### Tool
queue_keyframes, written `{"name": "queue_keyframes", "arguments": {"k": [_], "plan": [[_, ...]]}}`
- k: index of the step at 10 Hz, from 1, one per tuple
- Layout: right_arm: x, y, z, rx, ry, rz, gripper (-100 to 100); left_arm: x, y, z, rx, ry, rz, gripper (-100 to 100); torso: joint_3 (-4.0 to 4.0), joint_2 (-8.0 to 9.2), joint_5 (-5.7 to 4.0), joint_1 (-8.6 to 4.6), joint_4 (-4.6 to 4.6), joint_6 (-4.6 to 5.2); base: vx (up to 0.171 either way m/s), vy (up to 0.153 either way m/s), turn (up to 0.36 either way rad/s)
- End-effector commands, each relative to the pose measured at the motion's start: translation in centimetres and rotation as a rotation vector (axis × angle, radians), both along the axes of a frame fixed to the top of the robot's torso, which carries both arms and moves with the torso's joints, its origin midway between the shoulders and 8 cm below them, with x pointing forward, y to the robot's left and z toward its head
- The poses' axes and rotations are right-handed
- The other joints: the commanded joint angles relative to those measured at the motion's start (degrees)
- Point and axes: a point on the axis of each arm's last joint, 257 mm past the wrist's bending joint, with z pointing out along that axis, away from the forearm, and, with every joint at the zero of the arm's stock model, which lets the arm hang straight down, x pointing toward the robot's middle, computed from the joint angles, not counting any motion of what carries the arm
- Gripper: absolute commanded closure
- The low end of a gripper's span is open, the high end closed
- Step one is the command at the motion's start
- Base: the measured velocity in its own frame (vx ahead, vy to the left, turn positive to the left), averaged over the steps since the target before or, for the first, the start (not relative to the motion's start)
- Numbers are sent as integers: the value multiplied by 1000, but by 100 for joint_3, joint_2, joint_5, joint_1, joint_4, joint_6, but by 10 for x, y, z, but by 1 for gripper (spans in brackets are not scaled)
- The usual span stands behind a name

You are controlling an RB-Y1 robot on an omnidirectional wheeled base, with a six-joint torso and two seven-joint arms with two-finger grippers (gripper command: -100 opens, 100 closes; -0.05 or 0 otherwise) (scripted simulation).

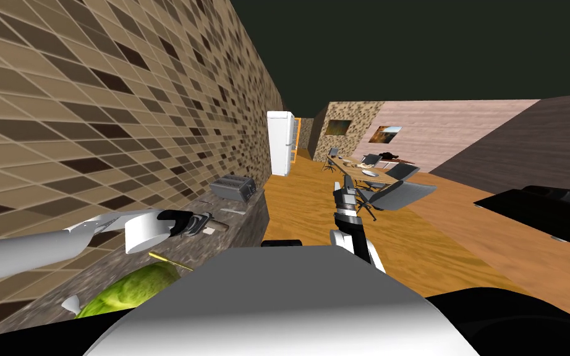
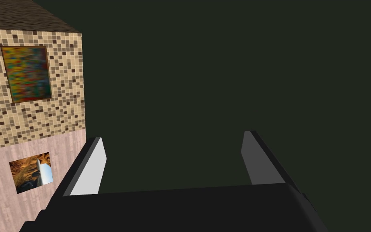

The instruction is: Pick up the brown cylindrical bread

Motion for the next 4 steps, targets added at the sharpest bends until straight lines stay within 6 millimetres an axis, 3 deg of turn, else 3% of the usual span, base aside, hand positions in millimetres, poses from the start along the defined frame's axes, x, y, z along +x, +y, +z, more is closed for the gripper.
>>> {"name": "queue_keyframes", "arguments": {"k": [1, 3, 4], "plan": [[0, 0, 0, 0, 0, 0, 0, 0, -2, 9, 0, 0, 1, 100, 0, 0, 0, 0, 0, 0, -24, -1, 5], [0, 0, 0, 0, 0, 0, 0, 0, -2, 10, 0, 0, 1, 100, 5, 7, -3, -5, 3, -2, -16, 0, 4], [0, 0, 0, 0, 0, 0, 0, 0, -2, 11, 0, 1, 1, 0, 3, 4, -1, -3, 2, -1, 0, 0, 0]]}}
